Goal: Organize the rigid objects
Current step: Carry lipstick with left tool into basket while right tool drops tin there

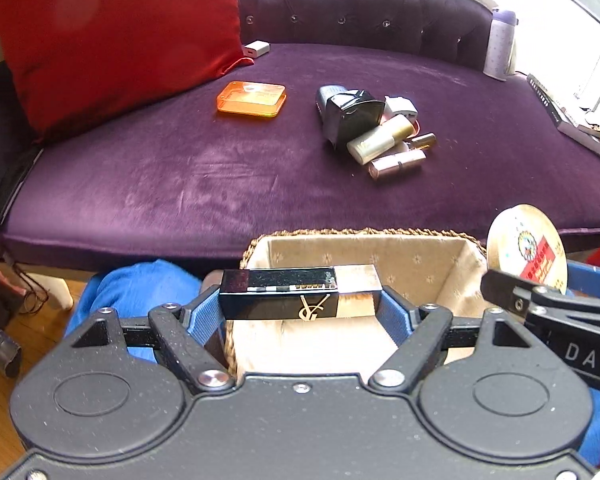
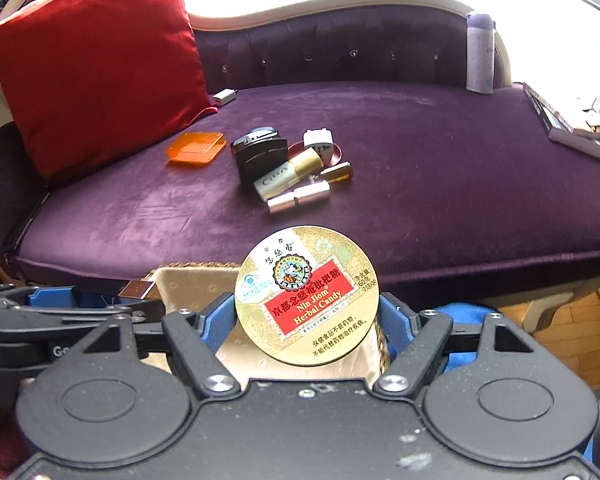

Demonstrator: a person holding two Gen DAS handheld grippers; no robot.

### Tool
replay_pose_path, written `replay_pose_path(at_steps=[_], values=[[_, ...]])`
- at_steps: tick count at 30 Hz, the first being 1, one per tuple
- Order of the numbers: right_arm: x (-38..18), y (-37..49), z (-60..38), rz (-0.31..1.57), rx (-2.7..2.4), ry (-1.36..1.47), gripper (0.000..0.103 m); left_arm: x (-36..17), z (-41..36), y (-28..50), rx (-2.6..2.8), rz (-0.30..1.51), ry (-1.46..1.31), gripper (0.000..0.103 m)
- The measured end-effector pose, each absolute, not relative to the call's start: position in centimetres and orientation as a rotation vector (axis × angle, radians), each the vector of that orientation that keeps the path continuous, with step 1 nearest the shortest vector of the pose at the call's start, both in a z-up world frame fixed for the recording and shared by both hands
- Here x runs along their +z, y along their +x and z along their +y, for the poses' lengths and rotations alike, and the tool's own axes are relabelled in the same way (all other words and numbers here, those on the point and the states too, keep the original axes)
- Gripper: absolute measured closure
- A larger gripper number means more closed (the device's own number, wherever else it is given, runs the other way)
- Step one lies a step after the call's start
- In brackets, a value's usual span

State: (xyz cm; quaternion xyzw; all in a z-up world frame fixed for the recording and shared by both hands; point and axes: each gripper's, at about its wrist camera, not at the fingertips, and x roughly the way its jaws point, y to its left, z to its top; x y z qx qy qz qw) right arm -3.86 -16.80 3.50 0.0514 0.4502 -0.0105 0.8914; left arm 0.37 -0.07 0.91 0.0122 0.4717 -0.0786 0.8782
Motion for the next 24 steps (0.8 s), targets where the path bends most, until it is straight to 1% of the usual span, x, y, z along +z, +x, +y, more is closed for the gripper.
replay_pose_path(at_steps=[3, 6, 11, 16, 24], values=[[3.5, -5.6, -16.8, 0.956, -0.042, 0.130, 0.027, 1.0, 0.0, -1.0, -0.141, 0.949, 0.035, 0.027], [3.2, -6.7, -16.2, 0.955, -0.041, 0.087, 0.027, 0.9, -0.4, -0.8, -0.135, 0.941, 0.044, 0.027], [1.9, -5.7, -15.9, 1.006, -0.033, 0.074, 0.027, -0.4, -0.2, -0.2, -0.116, 0.998, 0.039, 0.027], [2.3, -6.2, -15.8, 0.982, -0.032, 0.050, 0.026, -0.5, -0.1, -0.4, -0.100, 1.001, 0.039, 0.027], [1.8, -5.6, -15.9, 1.007, -0.048, 0.056, 0.026, -0.6, -0.6, -0.4, -0.100, 1.013, 0.074, 0.027]])
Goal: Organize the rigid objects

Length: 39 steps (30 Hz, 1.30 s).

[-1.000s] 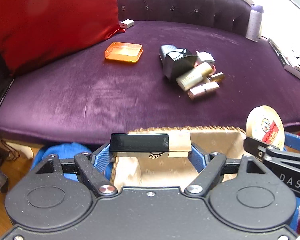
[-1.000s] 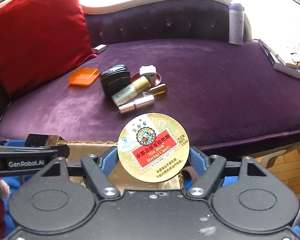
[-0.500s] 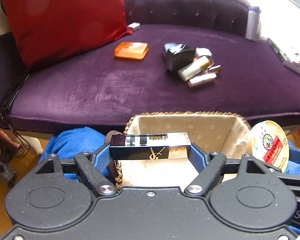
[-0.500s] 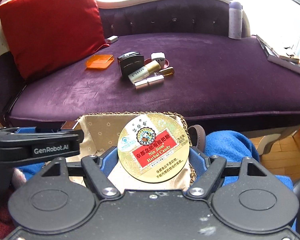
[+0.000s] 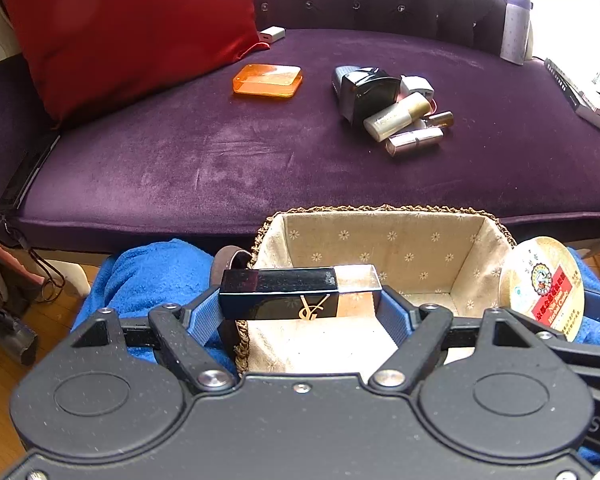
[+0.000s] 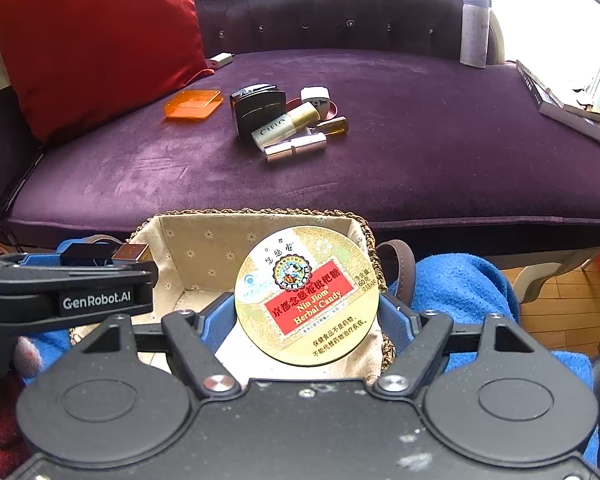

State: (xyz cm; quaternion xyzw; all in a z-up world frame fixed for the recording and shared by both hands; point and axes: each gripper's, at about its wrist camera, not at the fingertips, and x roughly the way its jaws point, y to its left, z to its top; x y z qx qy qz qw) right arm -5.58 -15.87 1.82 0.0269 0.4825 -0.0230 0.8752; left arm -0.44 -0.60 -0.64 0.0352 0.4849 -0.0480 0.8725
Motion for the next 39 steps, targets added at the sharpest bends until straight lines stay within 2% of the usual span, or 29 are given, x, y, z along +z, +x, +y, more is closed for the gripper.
replay_pose_path(at_steps=[8, 39], values=[[1.63, -5.26, -16.41, 1.014, -0.066, 0.091, 0.021, -0.42, -0.89, -0.67, -0.107, 0.998, 0.099, 0.025], [1.53, -5.29, -16.90, 1.012, -0.080, 0.130, 0.017, -0.66, -0.64, -0.49, -0.105, 1.014, 0.091, 0.021]])
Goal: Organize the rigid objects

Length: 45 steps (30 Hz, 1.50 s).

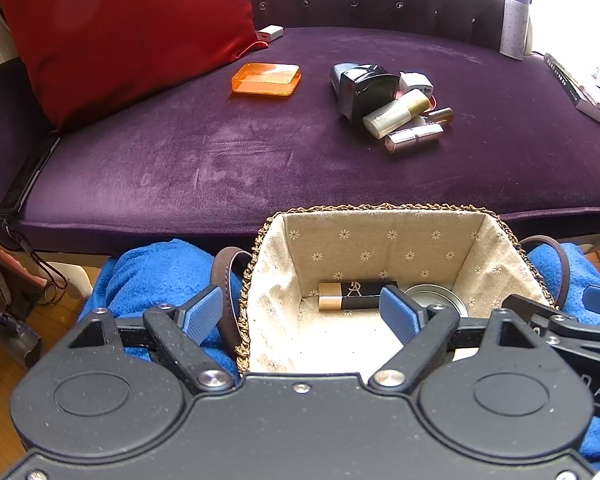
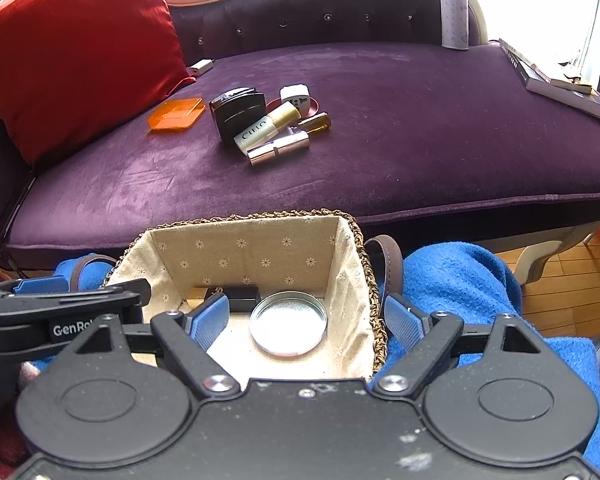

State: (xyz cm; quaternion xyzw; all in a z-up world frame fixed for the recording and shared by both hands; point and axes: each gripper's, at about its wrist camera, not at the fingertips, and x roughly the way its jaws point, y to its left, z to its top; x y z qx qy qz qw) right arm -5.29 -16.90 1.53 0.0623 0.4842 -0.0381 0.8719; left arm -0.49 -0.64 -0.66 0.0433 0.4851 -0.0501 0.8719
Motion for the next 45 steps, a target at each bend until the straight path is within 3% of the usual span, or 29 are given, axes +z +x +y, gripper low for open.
replay_pose_path(at_steps=[45], values=[[2.0, -3.4, -16.9, 1.048, -0.061, 0.138, 0.015, 0.4, 0.9, 0.4, -0.089, 1.026, -0.007, 0.020]])
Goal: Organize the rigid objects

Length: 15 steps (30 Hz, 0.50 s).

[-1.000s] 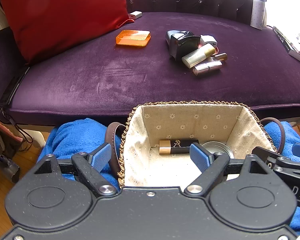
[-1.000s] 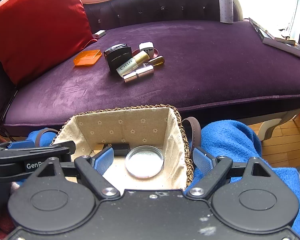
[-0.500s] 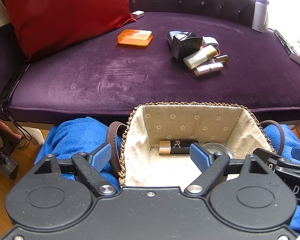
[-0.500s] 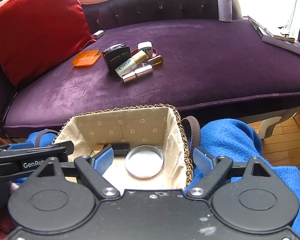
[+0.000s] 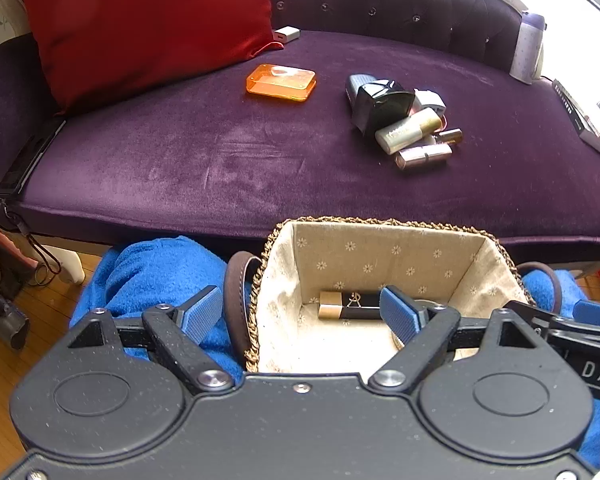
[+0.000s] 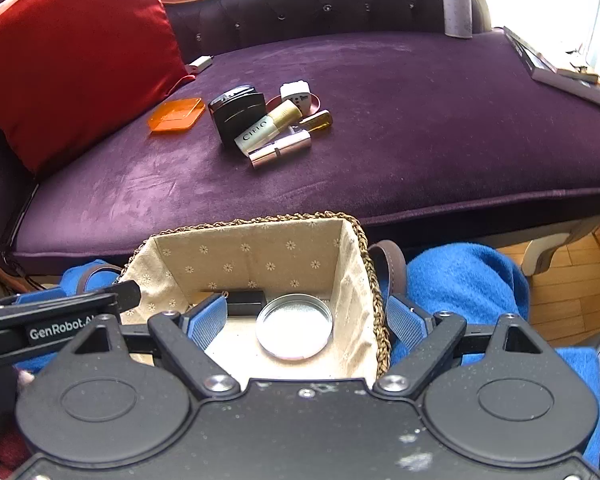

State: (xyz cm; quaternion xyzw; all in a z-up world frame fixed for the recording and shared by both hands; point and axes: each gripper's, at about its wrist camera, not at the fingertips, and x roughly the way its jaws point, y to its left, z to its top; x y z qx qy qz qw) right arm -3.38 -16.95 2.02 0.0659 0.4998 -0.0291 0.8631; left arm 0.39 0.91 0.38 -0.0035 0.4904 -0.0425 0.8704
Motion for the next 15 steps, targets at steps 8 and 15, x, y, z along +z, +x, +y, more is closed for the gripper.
replay_pose_path(at_steps=[8, 15], values=[[2.8, -0.1, -16.8, 0.977, -0.064, -0.008, 0.015, 0.3, 0.7, 2.7, -0.078, 1.041, 0.018, 0.020], [1.2, 3.5, -18.1, 0.959, -0.075, 0.018, 0.015, 0.7, 0.1, 6.8, -0.074, 1.055, -0.019, 0.020]])
